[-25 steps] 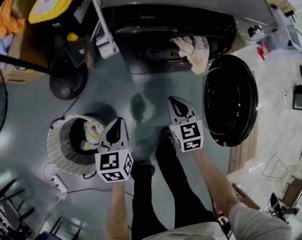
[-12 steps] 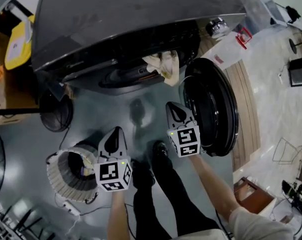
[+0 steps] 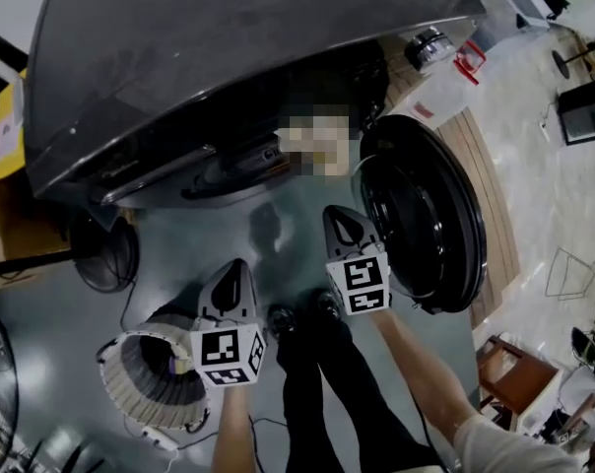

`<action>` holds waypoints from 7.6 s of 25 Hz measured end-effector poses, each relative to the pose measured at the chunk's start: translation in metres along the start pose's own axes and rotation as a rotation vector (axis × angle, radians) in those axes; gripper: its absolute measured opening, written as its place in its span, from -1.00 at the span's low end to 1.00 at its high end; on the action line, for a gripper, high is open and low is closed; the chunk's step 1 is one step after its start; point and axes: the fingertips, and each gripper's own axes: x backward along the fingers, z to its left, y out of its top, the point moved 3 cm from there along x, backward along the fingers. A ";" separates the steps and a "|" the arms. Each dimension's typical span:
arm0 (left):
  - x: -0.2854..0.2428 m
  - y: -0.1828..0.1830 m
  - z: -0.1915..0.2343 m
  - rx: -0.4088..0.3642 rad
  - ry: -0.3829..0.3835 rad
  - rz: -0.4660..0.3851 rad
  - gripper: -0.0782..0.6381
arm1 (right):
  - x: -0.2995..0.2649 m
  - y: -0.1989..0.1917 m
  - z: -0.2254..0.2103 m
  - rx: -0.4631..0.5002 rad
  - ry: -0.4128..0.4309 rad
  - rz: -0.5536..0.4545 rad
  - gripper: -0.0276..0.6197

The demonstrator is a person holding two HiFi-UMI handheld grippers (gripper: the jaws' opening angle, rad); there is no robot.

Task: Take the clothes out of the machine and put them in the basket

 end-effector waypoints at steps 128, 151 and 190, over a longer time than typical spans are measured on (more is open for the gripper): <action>0.569 0.132 0.041 0.291 0.772 -0.388 -0.73 | 0.358 0.322 0.307 0.467 0.696 -0.254 -0.48; 0.766 -0.096 0.124 0.595 1.012 -0.389 -0.73 | 0.377 0.207 0.604 0.670 0.922 -0.109 -0.47; 0.668 -0.247 0.168 0.832 1.073 -0.304 -0.73 | 0.191 -0.037 0.739 0.858 1.031 0.200 -0.44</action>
